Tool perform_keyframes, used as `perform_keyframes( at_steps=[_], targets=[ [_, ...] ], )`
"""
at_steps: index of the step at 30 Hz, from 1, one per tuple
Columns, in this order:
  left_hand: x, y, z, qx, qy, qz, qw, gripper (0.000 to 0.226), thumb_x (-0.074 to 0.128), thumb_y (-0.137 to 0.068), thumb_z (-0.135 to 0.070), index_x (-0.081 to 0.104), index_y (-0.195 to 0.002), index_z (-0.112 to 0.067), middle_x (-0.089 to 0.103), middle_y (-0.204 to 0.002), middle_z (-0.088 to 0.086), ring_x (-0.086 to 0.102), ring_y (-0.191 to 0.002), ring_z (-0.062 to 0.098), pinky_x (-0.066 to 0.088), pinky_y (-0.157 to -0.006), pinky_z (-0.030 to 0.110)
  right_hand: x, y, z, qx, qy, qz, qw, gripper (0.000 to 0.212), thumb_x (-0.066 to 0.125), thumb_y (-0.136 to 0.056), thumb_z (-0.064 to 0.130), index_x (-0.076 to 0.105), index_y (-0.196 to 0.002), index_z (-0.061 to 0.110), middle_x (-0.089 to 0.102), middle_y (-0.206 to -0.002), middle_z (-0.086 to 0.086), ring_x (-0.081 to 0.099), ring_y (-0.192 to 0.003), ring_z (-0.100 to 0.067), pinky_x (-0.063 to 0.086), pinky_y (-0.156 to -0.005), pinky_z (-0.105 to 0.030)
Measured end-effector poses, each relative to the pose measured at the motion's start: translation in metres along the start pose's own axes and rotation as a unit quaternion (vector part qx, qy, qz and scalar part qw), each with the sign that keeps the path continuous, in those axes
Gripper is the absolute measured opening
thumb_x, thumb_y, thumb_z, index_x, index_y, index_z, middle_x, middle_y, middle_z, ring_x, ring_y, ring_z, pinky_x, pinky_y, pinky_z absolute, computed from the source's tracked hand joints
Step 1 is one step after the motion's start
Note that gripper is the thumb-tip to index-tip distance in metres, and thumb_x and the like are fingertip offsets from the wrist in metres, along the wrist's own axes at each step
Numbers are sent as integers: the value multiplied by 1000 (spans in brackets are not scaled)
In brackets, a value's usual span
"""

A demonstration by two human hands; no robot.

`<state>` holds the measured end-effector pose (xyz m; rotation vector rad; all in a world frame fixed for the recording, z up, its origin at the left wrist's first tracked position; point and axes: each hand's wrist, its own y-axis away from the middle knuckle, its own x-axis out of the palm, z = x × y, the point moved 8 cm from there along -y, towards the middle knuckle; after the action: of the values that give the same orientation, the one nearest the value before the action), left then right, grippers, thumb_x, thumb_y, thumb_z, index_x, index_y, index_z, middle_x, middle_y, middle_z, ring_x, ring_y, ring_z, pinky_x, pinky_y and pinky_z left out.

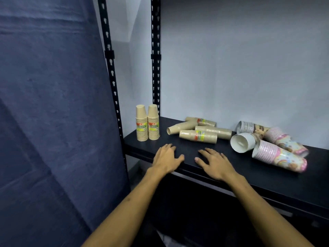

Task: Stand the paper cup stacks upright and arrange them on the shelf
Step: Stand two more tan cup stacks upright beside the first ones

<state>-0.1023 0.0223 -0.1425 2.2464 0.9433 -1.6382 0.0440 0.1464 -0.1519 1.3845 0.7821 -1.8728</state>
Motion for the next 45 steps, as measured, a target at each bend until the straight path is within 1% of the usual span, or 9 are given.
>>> perform_keyframes(
  at_steps=[9,13,19,24,28,31,36,40,45],
  targets=[
    [22,-13,-28,29,6,19,999,68,46,-97,-56,44,-149,-12,37,-159,9,26,-150,27,17,-124,44,-15,16,-26,29,0,-30,999,61,40,-98,61,45,-148,27,40,-157,-2,36,-144,-23,25,-118,-44],
    [11,-24,-28,58,32,-28,997,60,57,-93,-55,53,-137,-15,53,-141,5,44,-133,26,36,-112,39,-22,4,-26,36,29,-36,998,52,44,-96,59,55,-133,26,50,-136,-2,44,-132,-24,32,-106,-49],
    [-10,-54,-38,71,85,-137,984,52,61,-92,-52,52,-131,-19,54,-132,5,45,-126,26,41,-106,43,-36,-17,-25,40,27,-132,990,41,53,-95,41,53,-127,14,53,-125,-6,49,-121,-29,41,-97,-47],
    [5,-83,-41,92,62,-123,986,59,58,-95,-50,44,-144,-21,49,-145,3,40,-136,24,18,-115,37,-43,-30,-27,6,24,-214,977,53,61,-92,32,47,-138,11,47,-140,-14,46,-126,-33,43,-102,-44],
    [12,-82,-46,142,54,-135,979,48,60,-96,-38,50,-140,-22,56,-140,-3,46,-133,19,27,-112,33,-39,-49,-26,-33,46,-221,974,62,61,-93,35,41,-147,13,38,-156,-12,35,-143,-32,33,-114,-45],
    [10,-83,-47,176,69,-145,971,43,57,-98,-34,53,-139,-22,57,-139,-5,47,-132,15,29,-113,32,-38,-63,-28,-26,66,-222,972,57,55,-96,35,41,-148,15,46,-150,-6,38,-140,-27,28,-114,-43],
    [-6,-107,-23,115,84,-196,970,43,53,-101,-24,50,-143,-13,49,-149,7,38,-142,23,25,-119,40,-38,-68,-35,-4,96,-252,963,52,68,-88,32,54,-135,16,53,-129,-9,48,-117,-29,37,-99,-44],
    [0,-131,-13,57,39,-158,985,52,56,-97,-20,44,-147,-12,44,-152,13,37,-142,31,25,-120,47,-39,-69,-38,-1,84,-257,963,49,70,-86,31,56,-131,18,51,-128,-8,47,-117,-29,37,-98,-43],
    [10,-129,-2,15,80,-139,987,53,59,-95,-17,43,-146,-19,52,-140,8,46,-123,30,46,-95,47,-38,-72,-44,-2,46,-247,968,50,66,-91,31,50,-138,21,51,-138,-3,44,-127,-27,33,-103,-40]
  ],
)
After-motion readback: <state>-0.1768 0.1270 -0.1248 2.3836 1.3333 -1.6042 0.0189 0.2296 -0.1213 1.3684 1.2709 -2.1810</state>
